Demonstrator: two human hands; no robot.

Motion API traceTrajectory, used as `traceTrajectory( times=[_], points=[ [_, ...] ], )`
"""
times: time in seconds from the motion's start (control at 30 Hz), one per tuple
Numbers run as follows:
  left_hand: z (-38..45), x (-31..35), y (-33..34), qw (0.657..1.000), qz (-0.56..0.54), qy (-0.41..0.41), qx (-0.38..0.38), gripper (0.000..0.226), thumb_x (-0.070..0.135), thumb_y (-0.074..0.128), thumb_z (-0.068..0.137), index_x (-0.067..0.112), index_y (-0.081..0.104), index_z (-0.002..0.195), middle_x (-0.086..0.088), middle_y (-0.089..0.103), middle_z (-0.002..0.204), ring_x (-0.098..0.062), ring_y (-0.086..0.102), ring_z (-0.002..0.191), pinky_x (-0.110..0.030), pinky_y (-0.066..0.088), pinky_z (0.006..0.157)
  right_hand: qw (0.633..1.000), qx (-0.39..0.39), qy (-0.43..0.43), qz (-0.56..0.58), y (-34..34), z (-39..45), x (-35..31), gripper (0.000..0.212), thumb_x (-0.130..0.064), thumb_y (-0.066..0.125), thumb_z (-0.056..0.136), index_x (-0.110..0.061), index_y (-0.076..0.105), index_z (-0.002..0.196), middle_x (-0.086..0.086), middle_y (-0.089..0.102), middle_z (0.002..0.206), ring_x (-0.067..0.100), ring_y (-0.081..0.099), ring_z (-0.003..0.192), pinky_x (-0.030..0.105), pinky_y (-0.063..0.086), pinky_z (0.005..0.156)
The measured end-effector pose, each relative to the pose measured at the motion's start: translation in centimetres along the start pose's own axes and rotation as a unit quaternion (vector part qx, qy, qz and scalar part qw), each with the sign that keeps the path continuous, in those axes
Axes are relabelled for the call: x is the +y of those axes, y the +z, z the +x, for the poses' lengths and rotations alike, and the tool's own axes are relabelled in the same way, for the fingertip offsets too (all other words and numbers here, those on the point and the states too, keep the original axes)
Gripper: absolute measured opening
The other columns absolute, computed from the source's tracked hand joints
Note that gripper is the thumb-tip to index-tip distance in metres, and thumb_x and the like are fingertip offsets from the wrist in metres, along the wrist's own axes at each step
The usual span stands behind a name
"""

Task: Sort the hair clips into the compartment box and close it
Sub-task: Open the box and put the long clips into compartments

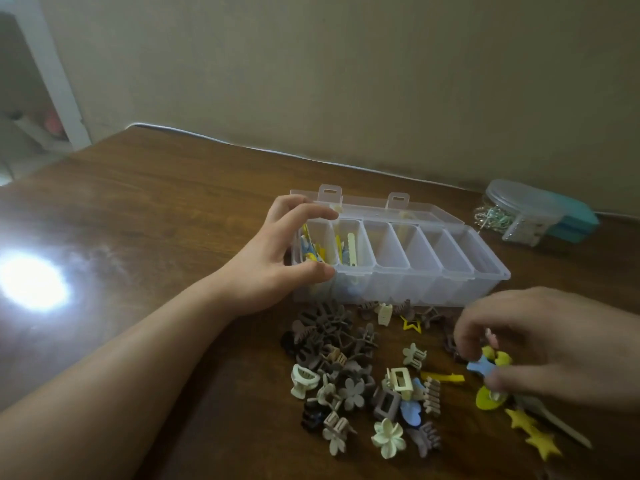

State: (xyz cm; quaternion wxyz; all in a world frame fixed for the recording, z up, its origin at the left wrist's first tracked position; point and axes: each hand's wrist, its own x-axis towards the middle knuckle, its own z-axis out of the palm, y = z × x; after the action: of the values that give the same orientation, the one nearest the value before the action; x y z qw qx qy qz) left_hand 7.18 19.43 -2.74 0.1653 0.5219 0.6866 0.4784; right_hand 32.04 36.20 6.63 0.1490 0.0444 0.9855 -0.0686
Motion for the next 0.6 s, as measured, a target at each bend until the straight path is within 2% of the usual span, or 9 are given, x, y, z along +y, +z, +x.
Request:
traceTrajectory(
  times=[0.13, 0.23, 0.3, 0.4, 0.5, 0.6],
  points=[
    [0.0, 0.0, 0.0, 1.000, 0.002, 0.002, 0.002, 0.070, 0.062, 0.059, 0.064, 0.045, 0.047, 0.131, 0.018, 0.027, 0.142, -0.003, 0.029, 0.136, -0.017, 0.032, 0.103, 0.998, -0.064, 0.013, -0.022, 0.6, 0.0, -0.3, 0.045, -0.059, 0.068, 0.074, -0.069, 0.039, 0.107, -0.042, 0.038, 0.121, -0.016, 0.042, 0.107, 0.016, 0.042, 0.085],
    [0.1, -0.2, 0.1, 1.000, 0.006, 0.003, 0.001, 0.070, 0.062, 0.059, 0.063, 0.046, 0.048, 0.131, 0.021, 0.026, 0.141, 0.006, 0.029, 0.131, -0.006, 0.028, 0.095, 0.997, -0.042, 0.033, -0.060, 1.3, 0.4, -0.7, 0.041, -0.063, 0.065, 0.075, -0.065, 0.040, 0.108, -0.037, 0.042, 0.113, -0.012, 0.046, 0.099, 0.020, 0.046, 0.082],
    [0.1, -0.3, 0.0, 1.000, 0.008, 0.007, 0.000, 0.070, 0.062, 0.059, 0.064, 0.046, 0.048, 0.131, 0.020, 0.026, 0.142, 0.016, 0.028, 0.128, -0.005, 0.027, 0.094, 0.995, -0.015, 0.044, -0.091, 1.7, 0.8, -0.7, 0.035, -0.069, 0.060, 0.075, -0.060, 0.044, 0.105, -0.031, 0.047, 0.104, -0.010, 0.047, 0.093, 0.020, 0.046, 0.079],
    [0.1, -0.4, -0.1, 1.000, 0.012, 0.010, 0.001, 0.071, 0.063, 0.058, 0.064, 0.046, 0.047, 0.132, 0.021, 0.026, 0.142, 0.026, 0.020, 0.124, -0.002, 0.028, 0.092, 0.993, 0.009, 0.051, -0.109, 2.6, 1.4, -1.0, 0.022, -0.066, 0.056, 0.081, -0.052, 0.051, 0.098, -0.024, 0.048, 0.093, -0.004, 0.047, 0.088, 0.017, 0.043, 0.073],
    [0.2, -0.2, -0.1, 1.000, 0.012, 0.005, 0.000, 0.073, 0.064, 0.058, 0.064, 0.044, 0.047, 0.133, 0.022, 0.026, 0.141, 0.015, 0.028, 0.127, -0.006, 0.032, 0.091, 0.991, 0.023, 0.058, -0.117, 2.4, 1.4, -0.7, 0.020, -0.064, 0.055, 0.083, -0.048, 0.053, 0.094, -0.023, 0.050, 0.091, -0.002, 0.049, 0.087, 0.017, 0.042, 0.069],
    [0.1, -0.1, -0.1, 1.000, 0.010, 0.000, 0.001, 0.073, 0.064, 0.058, 0.064, 0.044, 0.047, 0.133, 0.020, 0.026, 0.142, 0.000, 0.026, 0.135, -0.013, 0.032, 0.097, 0.998, 0.034, 0.046, -0.022, 0.9, 0.6, 1.0, 0.019, -0.061, 0.062, 0.077, -0.052, 0.057, 0.092, -0.028, 0.054, 0.096, -0.002, 0.054, 0.088, 0.021, 0.048, 0.066]
  ],
)
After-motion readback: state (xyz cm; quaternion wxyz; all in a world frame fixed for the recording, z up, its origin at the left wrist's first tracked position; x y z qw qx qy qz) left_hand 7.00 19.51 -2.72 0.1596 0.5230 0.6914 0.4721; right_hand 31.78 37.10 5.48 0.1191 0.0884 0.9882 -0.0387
